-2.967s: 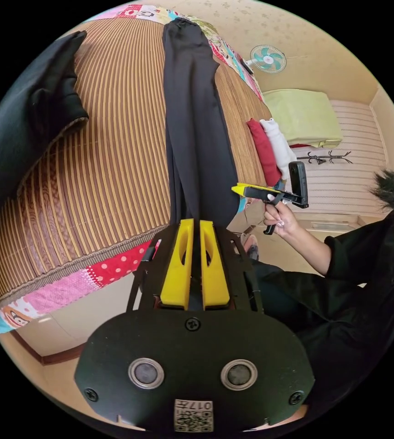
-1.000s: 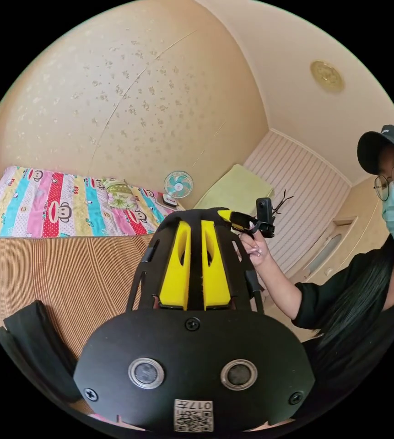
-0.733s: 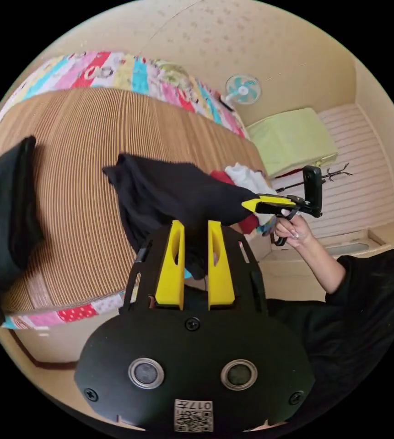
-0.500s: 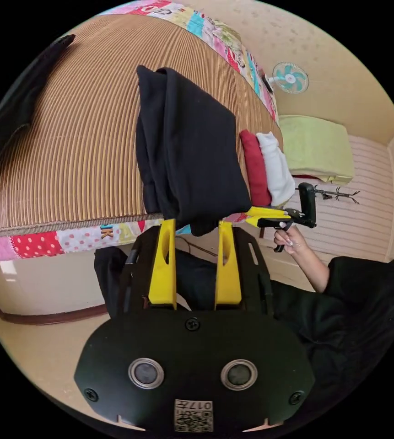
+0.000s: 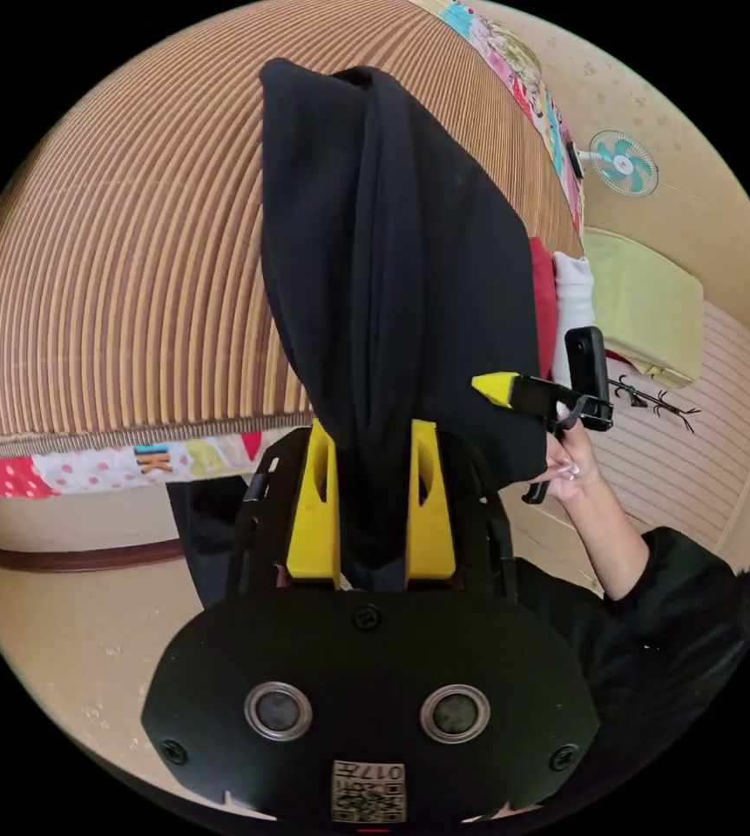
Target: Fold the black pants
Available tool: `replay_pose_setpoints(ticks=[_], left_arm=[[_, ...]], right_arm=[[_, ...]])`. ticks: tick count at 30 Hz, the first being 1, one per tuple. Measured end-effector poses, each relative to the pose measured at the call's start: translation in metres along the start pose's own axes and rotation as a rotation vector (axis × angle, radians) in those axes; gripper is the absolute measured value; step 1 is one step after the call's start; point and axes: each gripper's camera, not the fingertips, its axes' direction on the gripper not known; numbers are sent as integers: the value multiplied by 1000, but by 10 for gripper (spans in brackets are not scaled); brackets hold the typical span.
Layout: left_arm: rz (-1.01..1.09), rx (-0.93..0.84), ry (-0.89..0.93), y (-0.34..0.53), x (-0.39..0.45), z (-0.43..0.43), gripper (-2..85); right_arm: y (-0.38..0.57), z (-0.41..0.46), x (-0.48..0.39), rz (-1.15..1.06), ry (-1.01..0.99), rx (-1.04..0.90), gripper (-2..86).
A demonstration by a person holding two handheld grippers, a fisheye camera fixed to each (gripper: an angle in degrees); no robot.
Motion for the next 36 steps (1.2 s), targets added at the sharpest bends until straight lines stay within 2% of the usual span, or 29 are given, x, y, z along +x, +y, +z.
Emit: replay_pose_setpoints(ticks=[3,7,11,16,18,20,22,23,25,27,32,36], left_arm=[[96,7,-12,26,55,-12,89],[263,77,48,34,158,-40,88],[468,122,116,15,259,-43,88],[748,152,238,-36,407,-1,92],[798,139,242,-56,453,26,95],[811,78,211,-78,491,63,107],[801,-70,88,-98,520,123,128],[805,-120,63,-99,522,138,127],[871,-319,27,-84,511,182,110],[897,-376,-67,-59,483,191,107],[758,-395,-226,-2,349,135,103],[488,-247,-437,40,227,16,94]], right_arm=[[38,-26,-32,-112,-41,8,94],[90,-120,-94,-290,-18,108,82],[157,-245,-146,-428,92,288,80],[242,-379,-183,-515,299,527,84],[265,-422,-186,-486,383,593,87],[279,-472,-165,-340,484,640,97],[281,-499,-132,-168,638,644,110],[279,-512,-102,-27,759,631,117],[275,-522,-50,186,827,607,123],[269,-517,-6,318,777,585,122],[246,-434,68,447,582,570,107],[232,-380,63,518,628,494,97]])
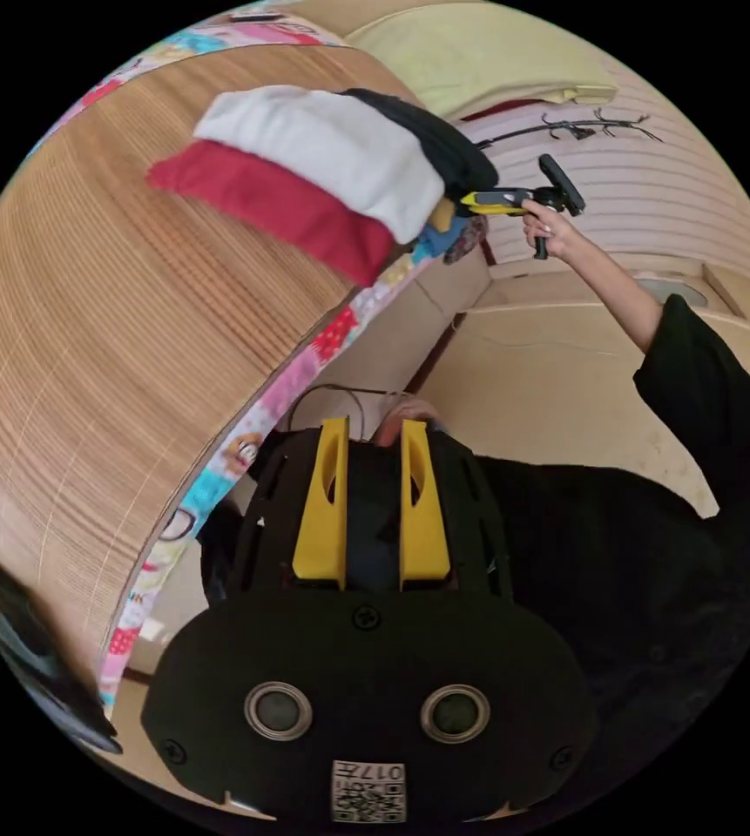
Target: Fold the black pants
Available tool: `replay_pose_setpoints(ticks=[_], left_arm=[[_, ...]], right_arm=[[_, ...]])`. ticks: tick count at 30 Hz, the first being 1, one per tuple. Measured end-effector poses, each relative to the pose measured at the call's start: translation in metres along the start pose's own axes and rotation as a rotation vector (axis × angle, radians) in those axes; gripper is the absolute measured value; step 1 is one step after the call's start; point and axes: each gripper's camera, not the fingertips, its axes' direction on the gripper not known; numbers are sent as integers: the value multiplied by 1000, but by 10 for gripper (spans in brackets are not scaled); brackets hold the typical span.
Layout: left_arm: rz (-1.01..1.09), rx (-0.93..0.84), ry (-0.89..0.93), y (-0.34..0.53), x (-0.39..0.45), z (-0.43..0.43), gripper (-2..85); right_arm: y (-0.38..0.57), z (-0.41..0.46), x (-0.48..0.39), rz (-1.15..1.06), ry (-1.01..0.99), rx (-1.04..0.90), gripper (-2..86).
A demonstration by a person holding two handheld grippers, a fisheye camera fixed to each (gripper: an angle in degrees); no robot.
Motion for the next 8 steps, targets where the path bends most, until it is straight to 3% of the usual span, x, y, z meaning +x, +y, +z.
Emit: replay_pose_setpoints(ticks=[4,8], left_arm=[[-390,185,-124,118,-96,-65,94],[-651,422,-146,206,-147,-107,112]], right_arm=[[64,8,-59,83,42,95,80],[112,45,-145,53,-110,49,76]])
